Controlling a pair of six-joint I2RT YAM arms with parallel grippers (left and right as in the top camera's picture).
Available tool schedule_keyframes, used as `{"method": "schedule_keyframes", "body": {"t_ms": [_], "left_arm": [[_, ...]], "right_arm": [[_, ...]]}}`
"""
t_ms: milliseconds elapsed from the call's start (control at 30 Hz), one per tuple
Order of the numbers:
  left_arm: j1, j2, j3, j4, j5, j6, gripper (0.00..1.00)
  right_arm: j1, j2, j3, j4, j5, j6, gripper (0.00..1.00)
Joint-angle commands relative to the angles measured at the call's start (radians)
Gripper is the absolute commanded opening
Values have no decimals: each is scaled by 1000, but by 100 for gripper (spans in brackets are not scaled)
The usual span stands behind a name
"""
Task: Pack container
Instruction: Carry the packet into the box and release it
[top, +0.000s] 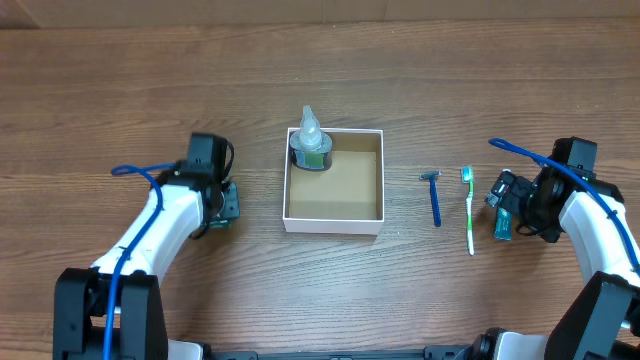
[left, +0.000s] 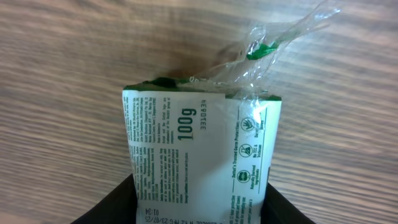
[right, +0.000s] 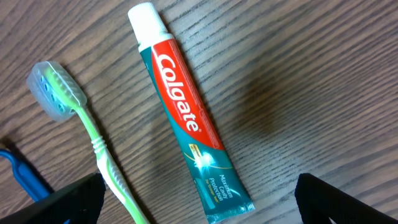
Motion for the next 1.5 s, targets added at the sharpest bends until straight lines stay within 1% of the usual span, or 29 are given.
{"method": "schedule_keyframes", "body": {"t_ms": [0,67,200,333,433,533,700,1067,1300,1467], "left_arm": [[-4,-1,162,-97,-13,15,46],[-25,-1,240,-156,-10,11,46],[-108,-1,399,-251,-10,-6,51],[-225,-1,539,-343,-10,-113,50],[-315,-1,581,-384,-10,-201,50],[-386,1,568,-382,-5,-288,50],[-449,3,515,-340,-3,-357,54],[-506,9,369,-132,9,-364,53],[-507,9,309,-93,10,-364,54],[-507,9,296,-88,10,-363,56]], "right_arm": [[5,-2,19,3,1,4,100],[5,-2,19,3,1,4,100],[5,-2,19,3,1,4,100],[5,-2,19,3,1,4,100],[5,-2,19,3,1,4,100],[5,-2,19,3,1,4,100],[5,-2,19,3,1,4,100],[5,-2,19,3,1,4,100],[5,-2,19,3,1,4,100],[5,-2,19,3,1,4,100]]}}
